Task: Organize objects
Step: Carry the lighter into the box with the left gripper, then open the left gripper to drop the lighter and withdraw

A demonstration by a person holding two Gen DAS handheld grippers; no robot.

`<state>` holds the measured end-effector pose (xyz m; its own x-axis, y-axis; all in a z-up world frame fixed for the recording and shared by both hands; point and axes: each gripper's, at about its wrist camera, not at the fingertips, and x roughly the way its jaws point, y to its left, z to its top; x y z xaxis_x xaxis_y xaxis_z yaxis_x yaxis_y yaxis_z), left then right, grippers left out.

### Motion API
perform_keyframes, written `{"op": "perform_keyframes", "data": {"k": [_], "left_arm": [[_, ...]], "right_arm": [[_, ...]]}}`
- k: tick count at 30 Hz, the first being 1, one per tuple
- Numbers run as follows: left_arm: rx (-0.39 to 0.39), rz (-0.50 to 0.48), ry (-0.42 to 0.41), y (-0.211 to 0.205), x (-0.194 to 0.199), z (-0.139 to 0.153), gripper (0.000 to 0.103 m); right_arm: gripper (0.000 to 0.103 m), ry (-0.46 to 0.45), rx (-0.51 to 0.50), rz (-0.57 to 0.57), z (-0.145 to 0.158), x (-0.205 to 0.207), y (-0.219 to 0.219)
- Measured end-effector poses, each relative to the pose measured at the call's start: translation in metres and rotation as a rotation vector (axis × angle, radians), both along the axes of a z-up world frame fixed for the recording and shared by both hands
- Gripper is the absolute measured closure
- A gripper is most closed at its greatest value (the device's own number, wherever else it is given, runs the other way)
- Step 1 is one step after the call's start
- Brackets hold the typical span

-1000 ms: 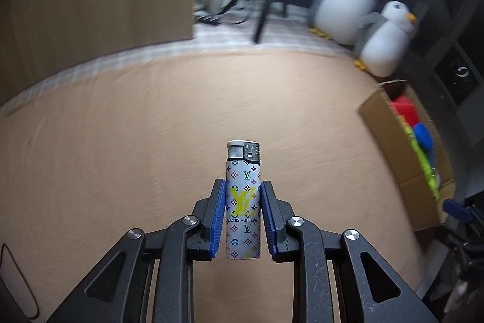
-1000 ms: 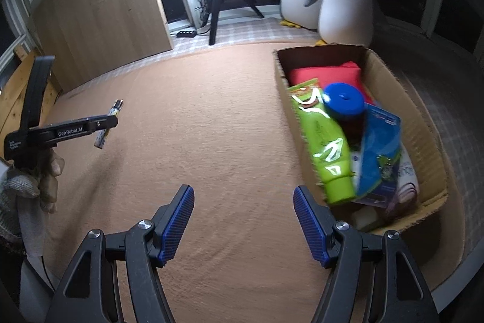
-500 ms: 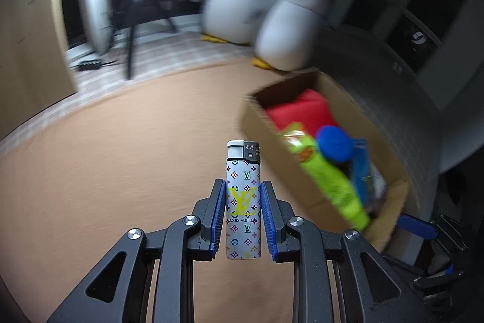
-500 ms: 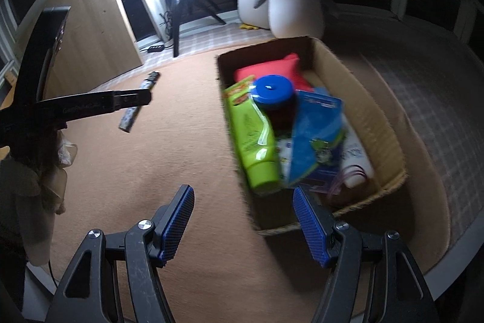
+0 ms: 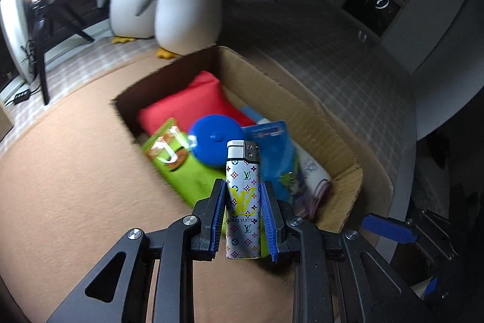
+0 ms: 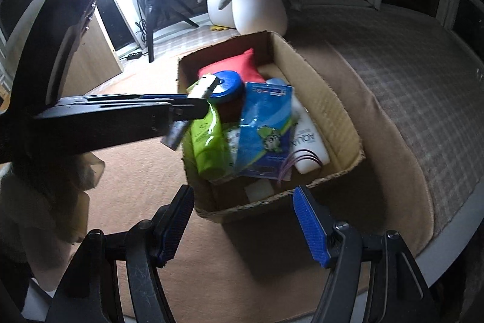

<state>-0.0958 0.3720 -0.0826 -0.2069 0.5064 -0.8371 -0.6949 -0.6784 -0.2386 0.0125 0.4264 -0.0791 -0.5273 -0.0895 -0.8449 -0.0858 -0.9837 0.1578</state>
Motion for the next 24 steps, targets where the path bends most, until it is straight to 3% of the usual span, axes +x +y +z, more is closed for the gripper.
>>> {"op": "perform_keyframes", "data": {"k": [8,10,11,24], "left_arm": [[-0.007,-0.008,-0.012,0.016,0.003,-0.003,0.076],[-0.011,-0.008,-0.019,0.017,0.001,-0.004,0.057],[-0.009,-0.004,-0.017,0.016,0.001,-0.004,0.053],[-0.003,0.042,0.01,-0.016,-0.005,0.006,0.053]], "right_arm": [[0.038,0.0,0.001,-0.01,-0.001,0.001,0.009],[0.038,-0.004,0.0,-0.01,-0.002,0.001,0.01],[0.038,-0.005,-0.001,-0.01,-0.002,0.0,0.01],[0.038,-0.026,-0.015,0.004,-0.003,-0.006,0.0]]}}
